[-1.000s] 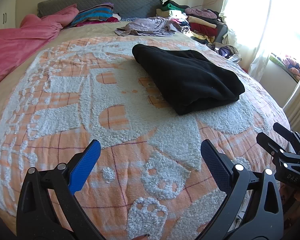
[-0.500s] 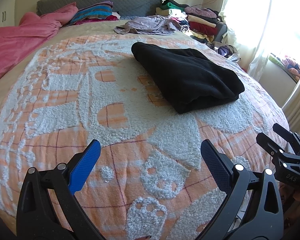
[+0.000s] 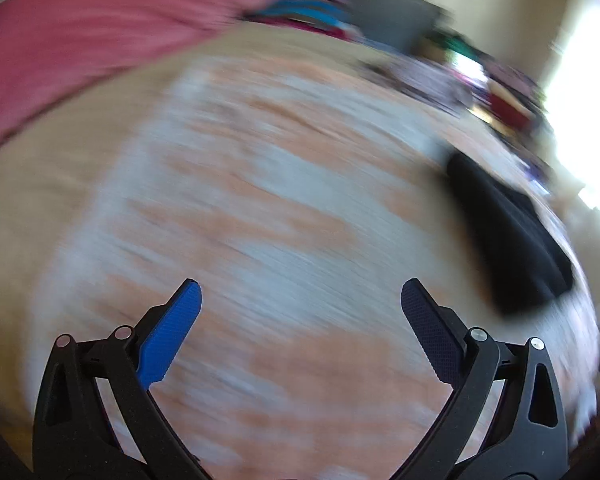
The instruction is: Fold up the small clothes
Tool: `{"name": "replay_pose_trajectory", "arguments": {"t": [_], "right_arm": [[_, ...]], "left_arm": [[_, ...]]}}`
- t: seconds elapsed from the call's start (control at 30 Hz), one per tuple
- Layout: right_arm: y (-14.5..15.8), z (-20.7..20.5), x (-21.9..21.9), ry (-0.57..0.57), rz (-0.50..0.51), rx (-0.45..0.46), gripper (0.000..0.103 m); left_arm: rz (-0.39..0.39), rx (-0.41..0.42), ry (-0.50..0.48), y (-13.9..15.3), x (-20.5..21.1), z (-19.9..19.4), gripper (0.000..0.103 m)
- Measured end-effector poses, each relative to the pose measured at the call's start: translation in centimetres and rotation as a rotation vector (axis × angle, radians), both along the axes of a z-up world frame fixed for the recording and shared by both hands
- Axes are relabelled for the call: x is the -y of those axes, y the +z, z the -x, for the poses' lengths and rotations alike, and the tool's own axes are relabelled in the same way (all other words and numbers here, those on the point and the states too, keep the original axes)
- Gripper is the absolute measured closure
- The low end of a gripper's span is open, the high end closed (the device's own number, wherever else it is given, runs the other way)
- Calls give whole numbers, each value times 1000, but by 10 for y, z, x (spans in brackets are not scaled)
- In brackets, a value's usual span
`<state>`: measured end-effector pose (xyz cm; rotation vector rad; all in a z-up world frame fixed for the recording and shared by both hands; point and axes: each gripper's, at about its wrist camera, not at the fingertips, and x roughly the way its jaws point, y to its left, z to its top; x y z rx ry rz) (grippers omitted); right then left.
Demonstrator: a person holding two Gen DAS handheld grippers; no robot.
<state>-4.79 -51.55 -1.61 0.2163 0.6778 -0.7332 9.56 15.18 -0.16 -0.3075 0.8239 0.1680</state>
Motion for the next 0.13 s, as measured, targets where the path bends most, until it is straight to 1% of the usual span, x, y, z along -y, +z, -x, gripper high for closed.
{"name": "replay_pose_trajectory", "arguments": {"t": [0.03,0.07,0.1,0.13], "right_arm": [[-6,8,42,-102,1,-34,5],[-12,15,76,-182,-8,-62,5],[-19,22,109,-266,-31,-98,5],[-30,30,148,-353,-76,-142,5]], "left_arm": [[-17,-13,81,4,-36,-5,9],[-25,-21,131,6,-61,-9,9],[-48,-38,207,8,-99,-13,9],[-70,-48,267,10,-126,-16,9]]}}
